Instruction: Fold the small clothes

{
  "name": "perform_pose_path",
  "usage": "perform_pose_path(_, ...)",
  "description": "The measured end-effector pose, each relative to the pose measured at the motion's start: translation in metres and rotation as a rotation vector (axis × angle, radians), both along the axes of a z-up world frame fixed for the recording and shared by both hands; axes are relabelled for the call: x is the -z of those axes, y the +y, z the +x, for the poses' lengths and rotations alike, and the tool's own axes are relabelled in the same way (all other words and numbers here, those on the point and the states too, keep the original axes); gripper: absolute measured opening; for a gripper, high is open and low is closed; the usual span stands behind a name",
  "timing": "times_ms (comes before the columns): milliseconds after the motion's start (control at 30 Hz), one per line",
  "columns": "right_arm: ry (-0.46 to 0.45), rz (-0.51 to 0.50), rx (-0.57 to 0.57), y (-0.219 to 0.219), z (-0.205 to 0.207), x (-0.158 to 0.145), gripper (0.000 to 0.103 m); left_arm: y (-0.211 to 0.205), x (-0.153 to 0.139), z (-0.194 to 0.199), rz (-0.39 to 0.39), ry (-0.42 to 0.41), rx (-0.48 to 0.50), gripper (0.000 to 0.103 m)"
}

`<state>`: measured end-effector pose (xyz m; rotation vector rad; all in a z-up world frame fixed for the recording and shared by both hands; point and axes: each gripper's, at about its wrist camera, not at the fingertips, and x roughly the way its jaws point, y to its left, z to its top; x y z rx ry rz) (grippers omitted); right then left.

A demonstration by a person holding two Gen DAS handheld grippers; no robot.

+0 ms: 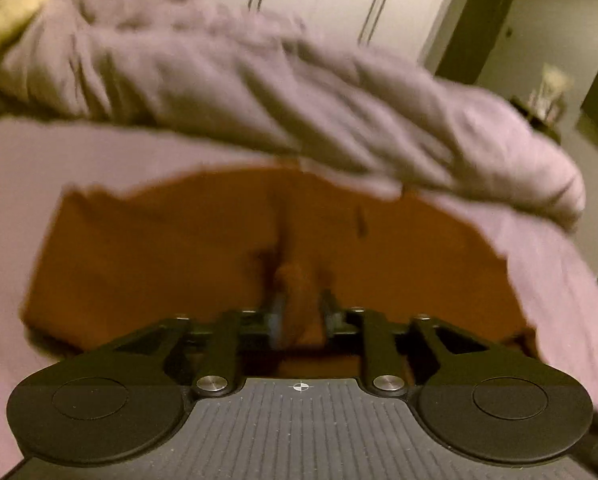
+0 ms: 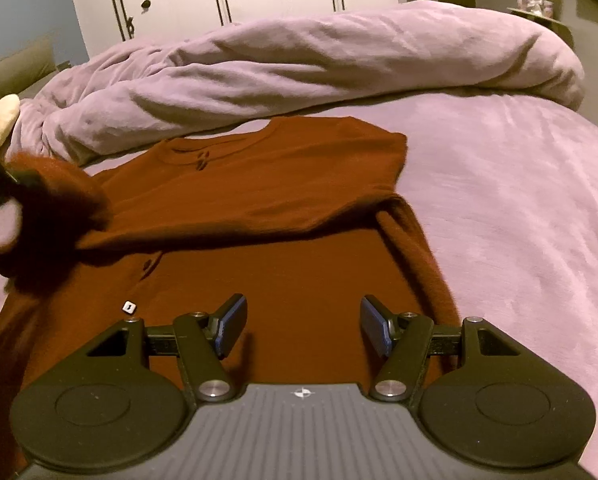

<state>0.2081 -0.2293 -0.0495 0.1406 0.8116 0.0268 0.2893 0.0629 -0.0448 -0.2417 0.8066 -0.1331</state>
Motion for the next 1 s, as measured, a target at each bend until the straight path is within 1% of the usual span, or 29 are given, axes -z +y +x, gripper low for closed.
perform_pose_path(33,-0.005,-0.004,0.002,-0.002,-0.001,-0.001,0.063,-0.004,0.004,-0.008,0.002,0.009,0.001,0.040)
perform_pose_path(67,-0.010,-0.011,0.004,-0.004,-0.001,-0.001,0.063,-0.005,0.007,-0.017,0.003,0.012,-0.009,0.042)
perform_pose_path(133,-0.013,-0.028,0.006,-0.008,-0.001,0.000,0.063,0.009,0.009,-0.037,-0.008,0.013,-0.054,0.058)
perform_pose_path(233,0.012,-0.038,0.029,-0.013,0.002,0.007,0.063,0.043,0.010,-0.062,-0.022,0.011,-0.156,0.059)
perform_pose_path(267,0.019,-0.035,0.038,-0.013,0.003,0.008,0.063,0.056,0.011,-0.068,-0.015,0.014,-0.203,0.060)
perform_pose_path(333,0.003,-0.017,0.040,-0.008,0.004,0.006,0.063,0.079,0.013,-0.077,0.004,0.026,-0.283,0.061)
perform_pose_path(400,-0.026,-0.007,0.009,0.003,0.008,0.001,0.063,0.097,0.019,-0.086,0.029,0.056,-0.352,0.064)
perform_pose_path(467,-0.041,-0.009,-0.046,0.019,0.012,-0.002,0.062,0.114,0.024,-0.093,0.023,0.086,-0.400,0.064)
perform_pose_path(533,-0.044,0.008,-0.106,0.037,0.017,-0.003,0.060,0.123,0.030,-0.097,0.004,0.106,-0.421,0.066)
perform_pose_path(567,-0.043,0.030,-0.132,0.044,0.020,-0.003,0.058,0.126,0.033,-0.099,-0.002,0.115,-0.432,0.067)
perform_pose_path(633,-0.033,0.091,-0.177,0.057,0.029,-0.002,0.058,0.129,0.036,-0.102,-0.012,0.123,-0.438,0.069)
perform_pose_path(700,-0.017,0.151,-0.186,0.065,0.041,0.002,0.058,0.129,0.039,-0.105,-0.022,0.124,-0.434,0.070)
perform_pose_path(767,0.027,0.223,-0.173,0.069,0.054,0.009,0.056,0.126,0.041,-0.105,-0.013,0.117,-0.420,0.071)
perform_pose_path(833,0.080,0.304,-0.153,0.071,0.066,0.018,0.052,0.124,0.041,-0.107,0.000,0.113,-0.405,0.073)
perform_pose_path(900,0.113,0.347,-0.141,0.075,0.074,0.027,0.037,0.121,0.041,-0.109,0.015,0.111,-0.398,0.073)
perform_pose_path(933,0.116,0.352,-0.144,0.078,0.076,0.029,0.033,0.121,0.040,-0.112,0.018,0.111,-0.395,0.073)
perform_pose_path(1000,0.114,0.346,-0.169,0.083,0.080,0.030,0.020,0.118,0.040,-0.109,0.016,0.113,-0.390,0.073)
